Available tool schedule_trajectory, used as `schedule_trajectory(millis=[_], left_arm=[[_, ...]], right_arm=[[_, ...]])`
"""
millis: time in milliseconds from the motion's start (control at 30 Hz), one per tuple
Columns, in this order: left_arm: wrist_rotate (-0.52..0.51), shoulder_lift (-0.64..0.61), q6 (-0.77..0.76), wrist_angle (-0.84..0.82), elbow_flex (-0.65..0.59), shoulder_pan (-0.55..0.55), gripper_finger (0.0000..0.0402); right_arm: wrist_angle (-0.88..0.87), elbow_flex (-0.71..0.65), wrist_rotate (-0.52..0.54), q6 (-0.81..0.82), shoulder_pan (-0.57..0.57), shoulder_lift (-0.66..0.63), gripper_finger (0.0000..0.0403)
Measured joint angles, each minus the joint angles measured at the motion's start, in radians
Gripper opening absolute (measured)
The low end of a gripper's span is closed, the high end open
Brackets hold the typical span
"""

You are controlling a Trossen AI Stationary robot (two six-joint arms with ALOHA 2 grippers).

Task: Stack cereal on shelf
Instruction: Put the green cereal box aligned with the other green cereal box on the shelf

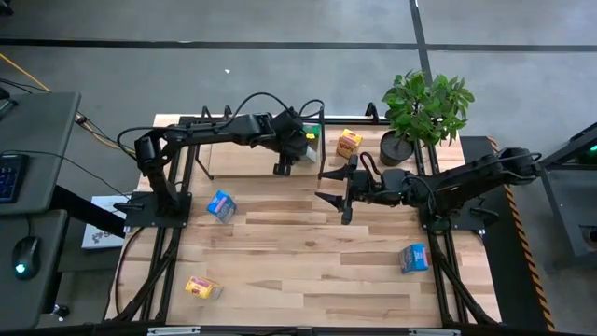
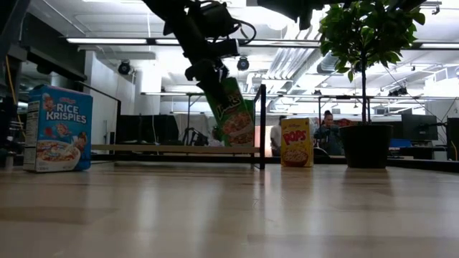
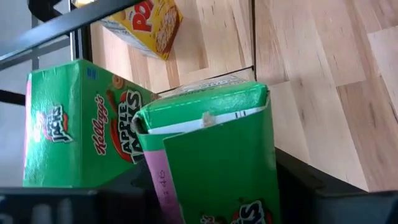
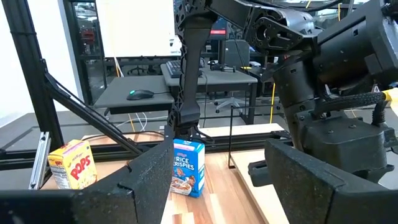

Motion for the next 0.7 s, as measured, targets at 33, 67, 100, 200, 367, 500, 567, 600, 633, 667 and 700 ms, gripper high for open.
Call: schedule_trajectory(millis=[33,67,100,200,367,500,567,600,633,667,700], left_arm=[[0.0,0.0,0.001,0.003,0.0,0.0,0.0201],[0.0,0.0,0.002,0.004,0.0,0.0,0.0205],[0.0,0.0,0.002,0.004,0.0,0.0,0.021],[-0.003,0.0,0.002,0.004,0.0,0.007,0.0223],[-0.007,0.0,0.009,0.027,-0.01,0.013,0.024],[-0.038,0.0,0.01,0.046,0.001,0.012,0.0246],[-0.073,0.0,0.012,0.048,0.021,0.012,0.0245],[-0.084,0.0,0.018,0.049,0.031,0.013,0.0245],[-0.092,0.0,0.023,0.045,0.041,0.014,0.0245],[-0.098,0.0,0.027,0.035,0.053,0.014,0.0246],[-0.1,0.0,0.028,0.021,0.068,0.014,0.0246]], right_arm=[[0.0,0.0,0.0,0.0,0.0,0.0,0.0245],[0.0,0.0,0.0,0.001,0.0,0.0,0.0245],[0.0,0.0,0.0,0.012,0.0,0.0,0.0245],[0.0,0.0,0.0,0.023,0.0,0.0,0.0245],[0.0,0.0,0.0,0.042,0.0,0.0,0.0245],[0.004,0.0,0.0,0.037,0.0,0.0,0.0245],[0.007,0.0,0.0,0.037,0.0,0.0,0.0245],[0.007,0.0,0.0,0.036,0.0,0.0,0.0245],[0.007,0.0,0.0,0.037,0.0,0.0,0.0245],[0.007,0.0,0.0,0.038,0.0,0.0,0.0245],[0.007,0.0,0.0,0.039,0.0,0.0,0.0245]])
